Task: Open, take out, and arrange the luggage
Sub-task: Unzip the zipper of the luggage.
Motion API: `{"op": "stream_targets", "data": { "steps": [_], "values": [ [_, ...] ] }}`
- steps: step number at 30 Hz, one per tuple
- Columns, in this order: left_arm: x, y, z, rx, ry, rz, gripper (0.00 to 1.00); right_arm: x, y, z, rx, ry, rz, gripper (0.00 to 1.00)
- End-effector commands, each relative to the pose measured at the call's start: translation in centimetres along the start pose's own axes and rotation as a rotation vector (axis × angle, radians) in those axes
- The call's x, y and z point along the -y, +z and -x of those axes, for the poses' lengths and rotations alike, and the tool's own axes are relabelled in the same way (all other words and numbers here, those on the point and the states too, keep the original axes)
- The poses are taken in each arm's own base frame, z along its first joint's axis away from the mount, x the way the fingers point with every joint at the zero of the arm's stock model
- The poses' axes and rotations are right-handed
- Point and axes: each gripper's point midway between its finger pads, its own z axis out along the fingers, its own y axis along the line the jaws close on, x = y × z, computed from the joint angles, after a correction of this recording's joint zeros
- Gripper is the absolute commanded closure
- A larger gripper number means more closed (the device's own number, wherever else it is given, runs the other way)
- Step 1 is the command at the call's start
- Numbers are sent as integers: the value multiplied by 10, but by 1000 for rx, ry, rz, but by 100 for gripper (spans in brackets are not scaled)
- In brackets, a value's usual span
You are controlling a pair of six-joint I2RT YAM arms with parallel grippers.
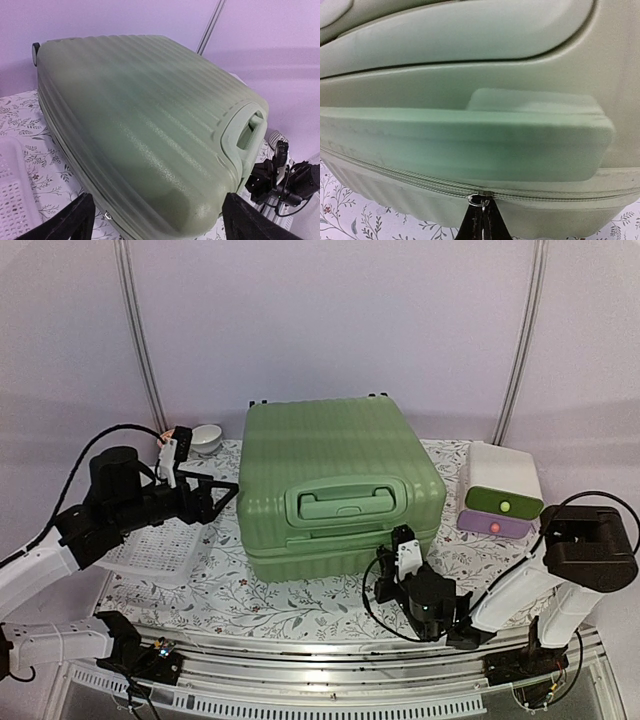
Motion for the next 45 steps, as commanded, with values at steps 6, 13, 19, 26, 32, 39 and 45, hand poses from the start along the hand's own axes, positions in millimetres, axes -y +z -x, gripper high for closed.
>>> {"op": "stream_targets", "data": {
  "steps": [6,13,19,26,32,39,45],
  "values": [
    [14,7,-5,-38,25,10,10,72,-9,-20,-122,24,-287,99],
    [20,6,-2,-43,27,1,10,108,-18,-22,-154,76,-361,98],
    [17,6,-3,-41,16,27,10,132,-26,-20,-177,49,-381,98],
    [12,6,-5,-40,-3,54,10,151,-27,-26,-271,75,-348,92],
    [14,5,-3,-34,-10,46,10,153,-26,-25,-336,163,-322,91],
    [13,1,1,-18,3,56,9,171,-24,-26,-410,294,-377,87],
    [12,3,0,-21,1,60,9,170,-27,-8,-403,287,-364,74]
  ]
}}
